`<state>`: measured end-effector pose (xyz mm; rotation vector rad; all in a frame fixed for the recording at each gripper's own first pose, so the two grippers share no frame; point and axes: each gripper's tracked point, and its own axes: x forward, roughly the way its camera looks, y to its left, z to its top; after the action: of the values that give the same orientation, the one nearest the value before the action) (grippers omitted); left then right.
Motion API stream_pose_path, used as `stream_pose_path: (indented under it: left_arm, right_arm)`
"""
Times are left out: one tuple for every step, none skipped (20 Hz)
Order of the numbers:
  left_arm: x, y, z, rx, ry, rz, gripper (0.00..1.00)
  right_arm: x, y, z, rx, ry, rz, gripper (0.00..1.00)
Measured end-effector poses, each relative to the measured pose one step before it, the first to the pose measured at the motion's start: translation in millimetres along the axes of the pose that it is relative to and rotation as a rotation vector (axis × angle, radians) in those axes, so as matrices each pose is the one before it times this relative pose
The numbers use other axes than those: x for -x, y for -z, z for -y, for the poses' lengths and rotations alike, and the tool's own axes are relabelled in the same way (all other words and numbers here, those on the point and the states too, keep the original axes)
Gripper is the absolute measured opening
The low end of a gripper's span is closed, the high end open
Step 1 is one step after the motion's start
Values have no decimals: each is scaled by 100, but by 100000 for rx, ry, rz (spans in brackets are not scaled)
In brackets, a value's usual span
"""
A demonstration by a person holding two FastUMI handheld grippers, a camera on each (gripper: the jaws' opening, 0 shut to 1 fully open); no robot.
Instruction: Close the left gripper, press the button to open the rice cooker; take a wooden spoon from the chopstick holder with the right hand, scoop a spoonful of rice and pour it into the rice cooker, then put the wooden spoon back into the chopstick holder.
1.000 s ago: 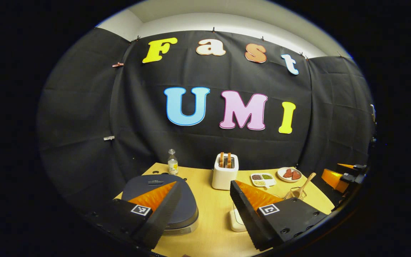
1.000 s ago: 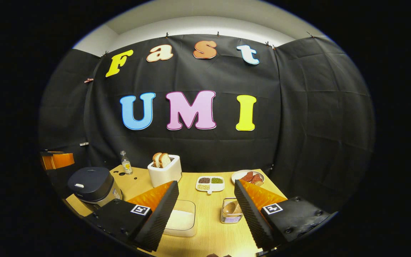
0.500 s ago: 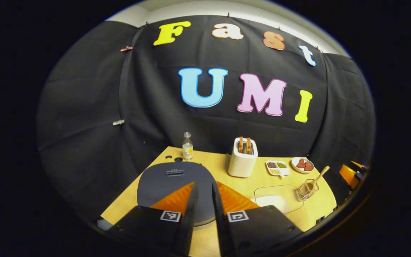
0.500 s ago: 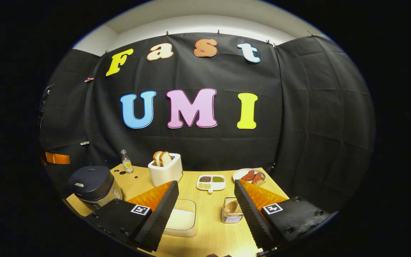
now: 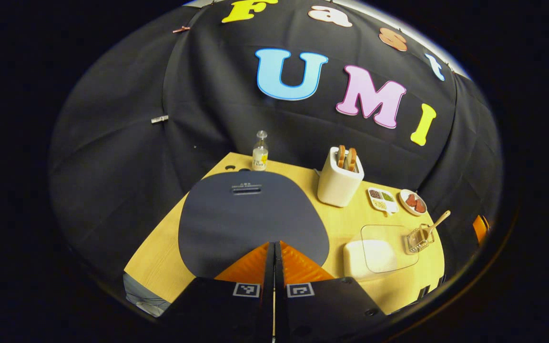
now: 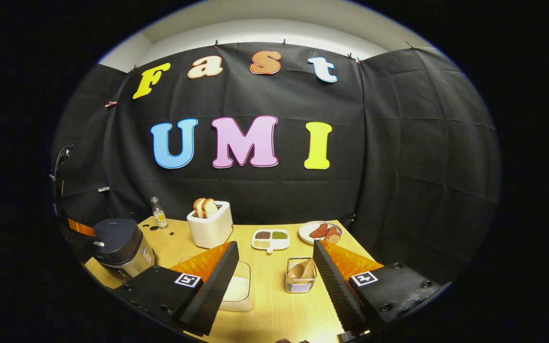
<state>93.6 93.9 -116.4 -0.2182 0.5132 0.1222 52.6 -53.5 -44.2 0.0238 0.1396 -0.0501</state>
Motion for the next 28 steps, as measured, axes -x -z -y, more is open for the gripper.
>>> stream_pose_path:
  left_arm:
    - [-300,315,-12,-157,608,-1025,6]
    - [-239,251,-19,-419,867,-859,6]
    - [-243,384,-114,-635,322,-553,6]
    - [-158,269,-123,-248,536,-322,6]
    - [17,-131,80,-171,608,1386,7]
    - [-114,122,2,-30,700,324,7]
    - [33,198,-47,1,971,862,7]
    - [29,69,5,-251,1108,420,7]
    - [-58,59,-77,846,1022,899,7]
    - [5,9,-83,1951,994,202,7]
    - [-169,247,-129,2154,1201,-225,7]
    - [-49,126,8,2282,1265,101,7]
    - [215,104,56,1761,1390,-1504,7]
    - [66,-399,8,1122,851,1261,7]
    - [-3,-22,21,578,443,931,7]
    - [-28,-121,127,-1160,371,247,7]
    - [488,-185,89,-2027,-850,1439,7]
    - [551,-866,-27,-1074,-1092,2192,7]
    - [589,-1397,269,-576,-1227,5924,7]
    - [1065,-2164,241,-469,-1051,7453,6]
    - [1097,-2288,397,-992,-1383,7377,6]
    - [995,-2371,271,-1997,-1864,7389,6]
    - [901,-1778,204,-1989,-2178,5585,6]
    - [533,-1307,175,-1585,-1400,4046,6]
    - [527,-52,771,-585,-842,582,6]
    - [303,312,701,179,-667,-484,7]
    - [450,563,536,1295,163,-706,7]
    - [400,457,516,2220,-214,-277,8]
  right_arm:
    - [235,56,44,-48,800,-283,98]
    - [277,43,45,125,694,-75,98]
    - [339,68,-105,264,400,-1,98]
    - [294,14,-87,580,536,115,98]
    - [302,189,-51,729,819,-57,98]
    - [347,169,-60,403,552,-143,98]
    - [303,102,-146,308,512,-75,98]
    - [187,69,-176,488,515,-97,98]
    - [295,220,-249,563,104,-382,98]
    - [226,285,-289,593,146,-634,98]
    - [276,111,-396,401,-76,-358,98]
    - [247,-93,-385,443,-315,36,98]
    - [189,-110,-361,557,-266,345,98]
    - [180,-218,-225,331,-257,552,98]
    - [68,-311,-307,-168,-646,567,98]
    - [35,-244,-292,-303,-725,509,98]
    - [-133,-308,-188,-174,-674,384,98]
    - [-173,-176,-81,23,-754,407,98]
    - [-279,-138,46,190,-447,224,98]
    - [-397,-82,244,49,-458,48,98]
    - [-452,-238,180,-459,-628,343,98]
    - [-518,-332,261,-611,-422,552,98]
    - [-652,-192,371,-367,-106,240,98]
    - [-693,-15,464,-404,73,12,98]
    - [-702,-78,460,-581,-77,-103,98]
    - [-774,93,458,-690,-71,-236,98]
    - [-824,74,439,-751,-161,-372,98]
    - [-836,204,451,-845,-156,-732,98]
